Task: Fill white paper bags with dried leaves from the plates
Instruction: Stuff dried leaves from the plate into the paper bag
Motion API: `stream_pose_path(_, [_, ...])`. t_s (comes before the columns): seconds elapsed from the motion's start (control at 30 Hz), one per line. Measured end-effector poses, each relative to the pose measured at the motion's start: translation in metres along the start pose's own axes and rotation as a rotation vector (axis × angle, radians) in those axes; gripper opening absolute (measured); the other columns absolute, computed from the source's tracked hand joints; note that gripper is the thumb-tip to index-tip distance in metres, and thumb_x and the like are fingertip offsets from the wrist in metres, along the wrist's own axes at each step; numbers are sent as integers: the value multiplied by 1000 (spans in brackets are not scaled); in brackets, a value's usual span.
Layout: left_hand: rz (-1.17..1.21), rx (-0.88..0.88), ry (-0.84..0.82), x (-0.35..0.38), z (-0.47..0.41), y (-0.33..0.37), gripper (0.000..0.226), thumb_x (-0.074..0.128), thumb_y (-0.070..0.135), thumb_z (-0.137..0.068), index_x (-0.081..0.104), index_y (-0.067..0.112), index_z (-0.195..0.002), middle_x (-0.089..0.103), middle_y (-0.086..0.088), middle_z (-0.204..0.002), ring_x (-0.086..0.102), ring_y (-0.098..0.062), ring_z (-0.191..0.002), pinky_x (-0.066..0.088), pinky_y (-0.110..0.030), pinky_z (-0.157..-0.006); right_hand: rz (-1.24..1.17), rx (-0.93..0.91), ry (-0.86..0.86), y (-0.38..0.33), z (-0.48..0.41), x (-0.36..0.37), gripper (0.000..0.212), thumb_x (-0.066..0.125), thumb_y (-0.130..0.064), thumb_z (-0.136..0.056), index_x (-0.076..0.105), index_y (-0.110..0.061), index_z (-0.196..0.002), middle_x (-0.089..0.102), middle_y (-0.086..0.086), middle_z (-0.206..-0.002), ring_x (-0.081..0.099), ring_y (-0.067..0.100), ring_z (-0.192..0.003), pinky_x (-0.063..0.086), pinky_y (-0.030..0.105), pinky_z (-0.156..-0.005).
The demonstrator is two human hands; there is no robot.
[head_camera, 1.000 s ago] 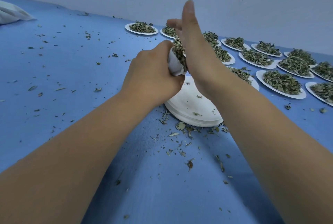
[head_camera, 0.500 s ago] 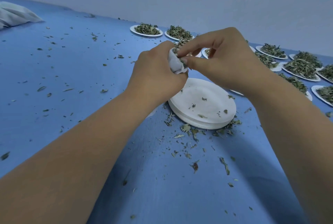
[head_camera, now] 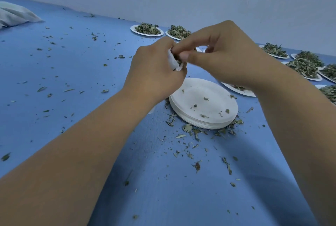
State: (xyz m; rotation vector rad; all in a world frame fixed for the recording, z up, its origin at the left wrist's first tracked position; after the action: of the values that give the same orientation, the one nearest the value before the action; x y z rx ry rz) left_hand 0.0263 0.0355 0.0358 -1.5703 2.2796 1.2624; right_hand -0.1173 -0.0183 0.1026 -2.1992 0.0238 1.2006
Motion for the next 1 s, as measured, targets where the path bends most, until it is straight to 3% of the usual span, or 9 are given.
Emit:
stream_pose_path(0.1, [35, -40, 33, 0, -1, -5, 21, 68, 35, -78, 60, 21, -92, 56, 10, -69, 51, -14, -70, 39, -22, -57, -185, 78, 140, 15, 7, -9, 17, 70, -12, -94, 78, -21, -105, 77, -12, -96, 69, -5, -87, 50, 14, -78])
stream_pose_path(0.2, [49, -56, 22, 1, -1, -4, 27, 64, 35, -75, 61, 18, -95, 58, 4, -69, 55, -16, -70, 42, -24, -58, -232, 140, 83, 24, 15, 1, 22, 78, -10, -88, 76, -23, -106, 77, -13, -101, 73, 3, -88, 57, 19, -79])
stream_pose_path(0.33, [30, -50, -4, 4, 0, -2, 28, 64, 36, -75, 60, 17, -95, 61, 3, -73, 58, -16, -71, 47, -33, -60, -249, 101, 204, 24, 17, 9, 13, 79, -7, -86, 78, -14, -96, 78, -7, -83, 72, 5, -74, 56, 18, -73])
stream_pose_path(0.43, [18, -47, -11, 6, 0, -3, 23, 66, 37, -77, 59, 20, -91, 60, 8, -72, 57, -9, -71, 46, -25, -57, -201, 33, 244, 16, 14, 9, 9, 79, -7, -86, 79, -15, -90, 76, -12, -75, 68, -2, -66, 50, 11, -66])
stream_pose_path(0.6, [-28, 8, -26, 8, 1, -1, 22, 66, 32, -75, 44, 29, -76, 44, 13, -59, 45, -6, -59, 30, -24, -51, -35, -3, 196, 6, 5, 15, 10, 76, -5, -79, 73, -14, -83, 73, -16, -74, 63, -8, -64, 40, 6, -60])
stream_pose_path(0.7, [-69, 24, -72, 10, 0, -1, 14, 63, 30, -76, 50, 26, -81, 48, 10, -63, 50, -14, -64, 37, -29, -56, 55, -11, 97, 0, 3, 20, 16, 67, -3, -80, 71, -18, -84, 73, -13, -74, 67, -3, -71, 45, 10, -65])
stream_pose_path(0.77, [-32, 22, -52, 7, 0, -1, 11, 58, 29, -75, 49, 27, -80, 47, 11, -62, 48, -9, -61, 36, -24, -56, 74, -24, 44, -2, 5, 20, 19, 62, -4, -85, 69, -20, -92, 75, -8, -79, 65, -1, -72, 43, 9, -63])
stream_pose_path(0.9, [57, 22, -2, 3, 1, 0, 21, 60, 24, -75, 40, 33, -72, 43, 12, -58, 44, -7, -58, 30, -19, -53, -113, 32, -118, -1, 11, 19, 32, 49, 4, -86, 58, -17, -108, 76, -6, -92, 56, 20, -72, 42, 32, -57])
stream_pose_path(1.0, [71, 23, -12, 4, 2, 2, 23, 60, 27, -77, 40, 35, -72, 45, 18, -59, 45, -4, -60, 30, -16, -56, -83, 1, -140, -1, 13, 21, 38, 46, 8, -79, 56, -15, -109, 75, -2, -97, 49, 3, -59, 38, 13, -52])
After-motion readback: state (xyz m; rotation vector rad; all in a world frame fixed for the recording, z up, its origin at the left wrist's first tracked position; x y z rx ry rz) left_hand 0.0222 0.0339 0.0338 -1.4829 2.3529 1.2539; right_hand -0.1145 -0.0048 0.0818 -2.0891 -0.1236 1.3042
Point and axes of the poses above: each hand's wrist, its own z-axis away from the middle knuckle, its own x-axis out of the palm, y = z × x, the point moved 2 cm from there along -z, towards the middle knuckle
